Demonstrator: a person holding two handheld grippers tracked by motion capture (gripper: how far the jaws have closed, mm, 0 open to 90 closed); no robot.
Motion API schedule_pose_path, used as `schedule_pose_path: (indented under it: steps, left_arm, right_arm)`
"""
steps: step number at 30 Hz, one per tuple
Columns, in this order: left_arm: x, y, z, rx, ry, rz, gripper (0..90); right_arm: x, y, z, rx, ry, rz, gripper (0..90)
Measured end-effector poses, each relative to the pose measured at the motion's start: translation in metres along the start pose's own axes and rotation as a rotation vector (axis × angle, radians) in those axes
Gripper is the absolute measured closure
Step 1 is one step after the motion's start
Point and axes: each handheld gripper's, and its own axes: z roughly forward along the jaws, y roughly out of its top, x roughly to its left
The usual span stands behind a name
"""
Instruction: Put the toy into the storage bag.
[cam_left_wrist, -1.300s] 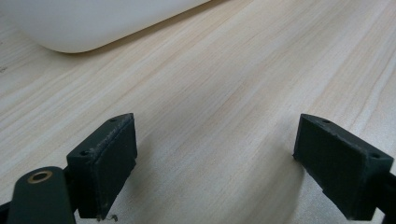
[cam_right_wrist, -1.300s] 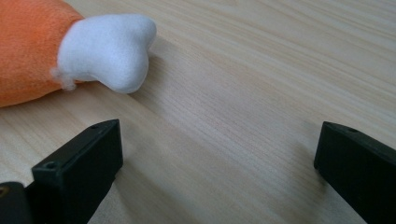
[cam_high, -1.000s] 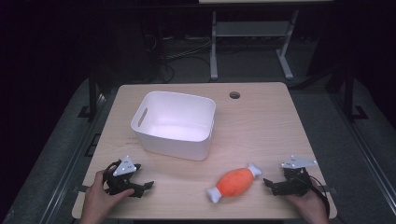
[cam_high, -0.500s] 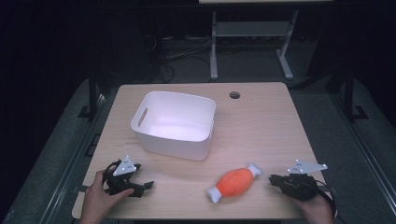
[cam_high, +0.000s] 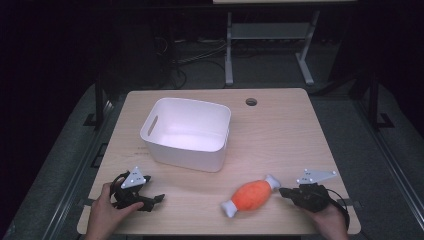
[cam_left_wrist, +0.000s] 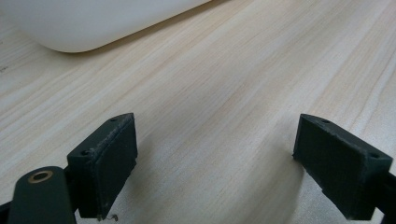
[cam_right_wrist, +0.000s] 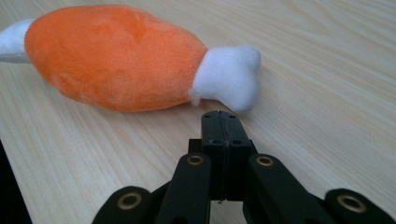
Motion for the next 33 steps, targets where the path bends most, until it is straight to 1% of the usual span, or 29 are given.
schedule_pose_path:
  steps: [13, 22, 29, 33]
  left_arm:
    - [0.000, 0.000, 0.000, 0.000, 0.000, 0.000, 12.7]
    - [0.000, 0.000, 0.000, 0.001, 0.000, 0.000, 12.7]
    - [0.000, 0.000, 0.000, 0.000, 0.000, 0.000, 12.7]
    - [0.000, 0.000, 0.000, 0.000, 0.000, 0.000, 12.7]
  right_arm:
    - [-0.009, 0.012, 0.011, 0.008, -0.001, -0.009, 89.4]
    - [-0.012, 0.023, 0.021, 0.013, 0.003, -0.026, 89.4]
    - [-0.014, 0.030, 0.027, 0.014, 0.006, -0.022, 89.4]
    - [-0.015, 0.036, 0.031, 0.011, 0.007, -0.030, 89.4]
